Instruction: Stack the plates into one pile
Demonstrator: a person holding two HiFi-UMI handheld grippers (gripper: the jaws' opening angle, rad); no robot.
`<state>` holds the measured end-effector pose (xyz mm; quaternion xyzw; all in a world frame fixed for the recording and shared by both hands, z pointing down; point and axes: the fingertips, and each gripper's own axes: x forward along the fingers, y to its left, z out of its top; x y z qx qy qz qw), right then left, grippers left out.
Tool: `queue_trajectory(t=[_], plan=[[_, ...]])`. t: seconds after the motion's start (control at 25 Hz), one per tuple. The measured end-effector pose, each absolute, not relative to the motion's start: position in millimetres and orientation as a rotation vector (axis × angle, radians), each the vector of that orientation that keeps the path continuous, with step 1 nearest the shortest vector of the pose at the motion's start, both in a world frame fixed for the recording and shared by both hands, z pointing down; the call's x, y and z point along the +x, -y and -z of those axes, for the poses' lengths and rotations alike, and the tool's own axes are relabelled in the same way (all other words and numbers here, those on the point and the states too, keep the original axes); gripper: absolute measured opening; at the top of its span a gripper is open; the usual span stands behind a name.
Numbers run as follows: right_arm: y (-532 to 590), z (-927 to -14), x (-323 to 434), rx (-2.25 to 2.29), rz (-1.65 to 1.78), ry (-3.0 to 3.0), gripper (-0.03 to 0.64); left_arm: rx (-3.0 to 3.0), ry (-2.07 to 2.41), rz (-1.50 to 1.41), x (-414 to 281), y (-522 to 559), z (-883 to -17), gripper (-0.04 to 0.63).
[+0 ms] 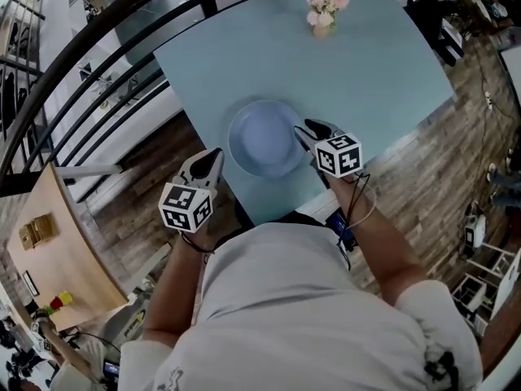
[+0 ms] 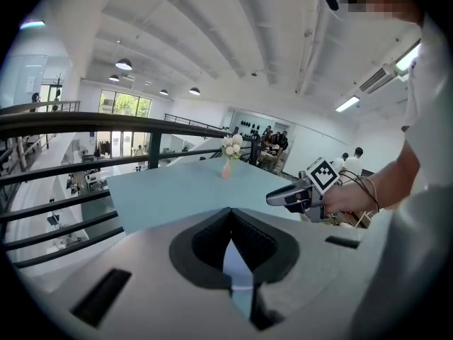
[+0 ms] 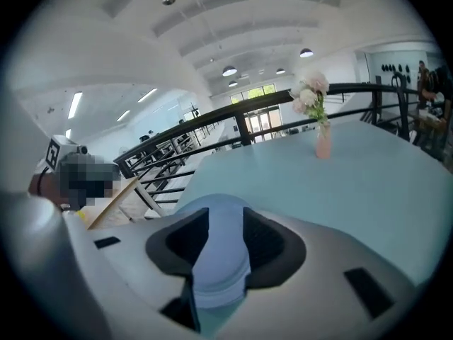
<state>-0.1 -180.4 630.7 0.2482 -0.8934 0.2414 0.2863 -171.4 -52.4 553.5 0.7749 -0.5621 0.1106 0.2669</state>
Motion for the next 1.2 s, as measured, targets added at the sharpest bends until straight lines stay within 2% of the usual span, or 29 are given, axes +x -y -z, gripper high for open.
queue_trajectory(t=[0.6, 1.2], plan=[[99.0, -498.3, -25.0, 0.780, -0.123, 2.598, 0.026, 2.364, 1.530, -0.210, -178.4, -0.2, -456.1, 0.005], [32.1, -431.7, 1.1, 0.854, 0.072, 2.685, 0.006, 2.496, 1.543, -0.177, -160.7, -47.4, -409.8, 0.005]])
